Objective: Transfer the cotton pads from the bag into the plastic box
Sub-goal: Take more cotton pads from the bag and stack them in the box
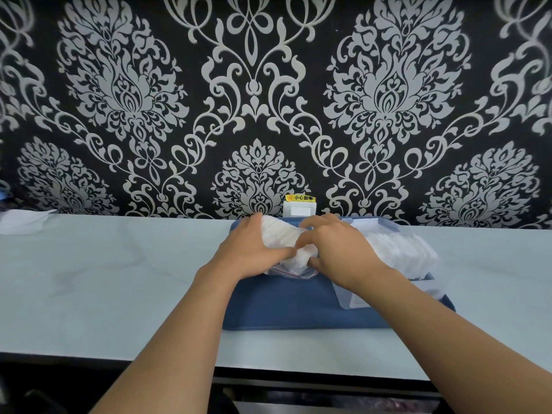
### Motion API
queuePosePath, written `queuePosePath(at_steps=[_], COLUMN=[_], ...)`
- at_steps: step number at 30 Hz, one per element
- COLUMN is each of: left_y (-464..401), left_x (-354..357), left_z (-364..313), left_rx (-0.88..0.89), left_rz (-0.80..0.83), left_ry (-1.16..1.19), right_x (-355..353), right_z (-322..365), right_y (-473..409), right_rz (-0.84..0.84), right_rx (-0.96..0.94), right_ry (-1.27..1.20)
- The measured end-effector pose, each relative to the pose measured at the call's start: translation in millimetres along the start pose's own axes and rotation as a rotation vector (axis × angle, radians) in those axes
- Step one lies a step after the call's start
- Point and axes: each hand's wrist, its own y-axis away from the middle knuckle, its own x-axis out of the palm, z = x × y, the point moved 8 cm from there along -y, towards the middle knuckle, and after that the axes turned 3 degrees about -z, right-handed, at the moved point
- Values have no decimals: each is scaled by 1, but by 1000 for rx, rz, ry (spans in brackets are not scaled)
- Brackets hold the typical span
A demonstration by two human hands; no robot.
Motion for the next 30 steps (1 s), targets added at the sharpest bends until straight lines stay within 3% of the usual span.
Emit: queuePosePath(at_steps=[9,14,19,22,24,26,28,30], left_y=[-6,-3,-3,-3,-4,-2,6,22], left_x=[1,2,-1,-4,-4,-10,-29,-46], left_z=[8,5,1,2,6,4,-16,-42], left_rx=[31,25,-24,-52,-60,-41,60,159], left_rz=[-39,-51,-138,-151,-105,-87,-197,-322], left_ry=[-23,-50,-159,-166,-147,-111,99,482], right_x=[-5,5,0,-18,-30,-33,-28,-26], right_z=[-8,-8,-6,-14,-29,-40,-43,-44], right_y=[2,2,3,12,19,27,35,39], right_rz=[-19,93,43,-113,-198,-165,-76,-46], right_rx=[58,42,-39,-39,48,164,251,289], right_ry=[-65,-37,-93,-353,-667,-1025,-1276,-1410])
